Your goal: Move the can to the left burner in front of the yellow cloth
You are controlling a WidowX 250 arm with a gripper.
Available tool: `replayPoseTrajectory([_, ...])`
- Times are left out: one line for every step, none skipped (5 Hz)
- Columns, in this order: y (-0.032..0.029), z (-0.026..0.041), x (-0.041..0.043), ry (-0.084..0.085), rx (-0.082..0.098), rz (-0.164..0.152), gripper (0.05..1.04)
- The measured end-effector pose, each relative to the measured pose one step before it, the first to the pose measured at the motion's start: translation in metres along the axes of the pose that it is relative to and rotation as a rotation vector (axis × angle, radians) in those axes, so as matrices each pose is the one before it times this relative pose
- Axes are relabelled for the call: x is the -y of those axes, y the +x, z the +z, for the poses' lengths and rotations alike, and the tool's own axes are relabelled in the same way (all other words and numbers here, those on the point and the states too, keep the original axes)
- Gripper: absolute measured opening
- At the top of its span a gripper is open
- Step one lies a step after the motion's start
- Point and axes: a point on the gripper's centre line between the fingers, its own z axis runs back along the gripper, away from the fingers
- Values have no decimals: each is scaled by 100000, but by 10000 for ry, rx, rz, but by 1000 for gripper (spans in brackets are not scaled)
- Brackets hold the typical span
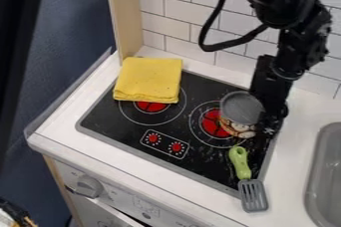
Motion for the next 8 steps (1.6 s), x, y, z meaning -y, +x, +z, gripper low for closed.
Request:
replayPoseTrajectory([1445,-687,-382,138,341,91,999])
replayPoseTrajectory([2079,300,10,-35,-12,541,999])
replayPoseTrajectory([1447,432,77,-1,-198,604,999])
replayPoseTrajectory([1491,293,385,-94,-305,647,999])
replayPoseTrajectory([1489,-483,-311,35,313,253,999])
replayPoseTrajectory([1942,-286,-406,58,395,201,999])
replayPoseTrajectory([1319,-444,-254,70,249,144,999])
replayPoseTrajectory([2265,558,266,-277,289,346,999])
